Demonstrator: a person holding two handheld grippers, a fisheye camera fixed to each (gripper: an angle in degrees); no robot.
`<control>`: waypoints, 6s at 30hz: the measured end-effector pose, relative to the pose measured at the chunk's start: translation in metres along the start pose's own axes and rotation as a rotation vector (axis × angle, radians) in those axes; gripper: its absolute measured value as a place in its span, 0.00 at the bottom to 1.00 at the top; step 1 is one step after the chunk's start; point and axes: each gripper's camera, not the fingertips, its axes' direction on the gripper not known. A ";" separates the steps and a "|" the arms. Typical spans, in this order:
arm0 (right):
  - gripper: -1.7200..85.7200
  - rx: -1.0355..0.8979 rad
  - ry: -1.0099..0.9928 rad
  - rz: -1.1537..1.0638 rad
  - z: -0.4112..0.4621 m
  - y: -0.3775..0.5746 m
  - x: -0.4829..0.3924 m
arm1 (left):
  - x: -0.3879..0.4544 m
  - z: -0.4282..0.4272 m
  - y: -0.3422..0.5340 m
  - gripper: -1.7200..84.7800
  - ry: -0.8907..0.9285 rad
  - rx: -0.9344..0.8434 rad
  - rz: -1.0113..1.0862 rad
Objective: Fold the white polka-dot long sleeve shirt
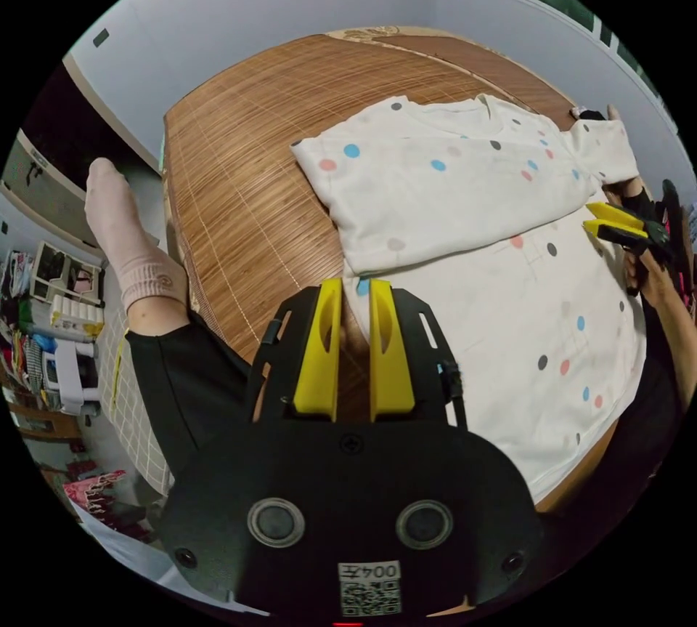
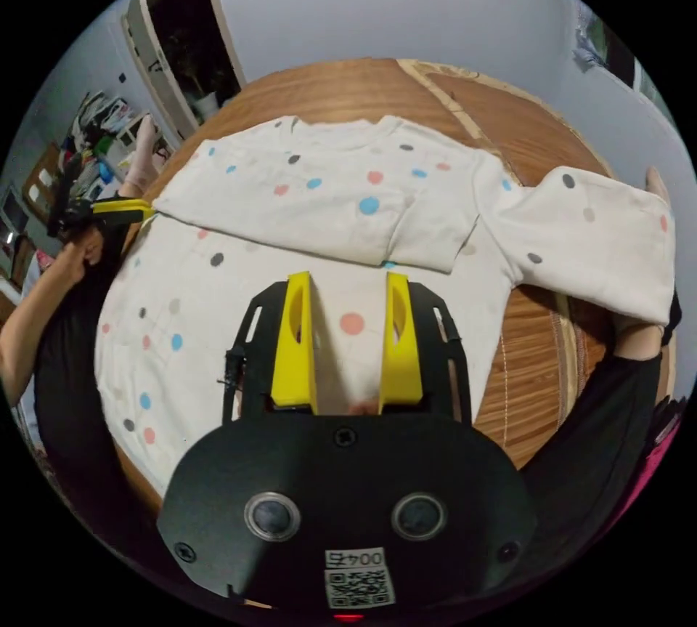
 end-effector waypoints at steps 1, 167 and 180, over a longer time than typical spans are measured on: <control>0.17 0.016 0.029 0.011 -0.001 0.003 -0.002 | 0.002 0.000 0.000 0.07 -0.009 -0.001 0.007; 0.16 0.057 0.101 0.028 0.039 0.060 -0.052 | 0.008 0.020 0.044 0.03 0.132 0.167 -0.210; 0.15 0.060 0.098 0.033 0.039 0.051 -0.048 | 0.095 -0.003 0.073 0.11 0.330 0.186 -0.132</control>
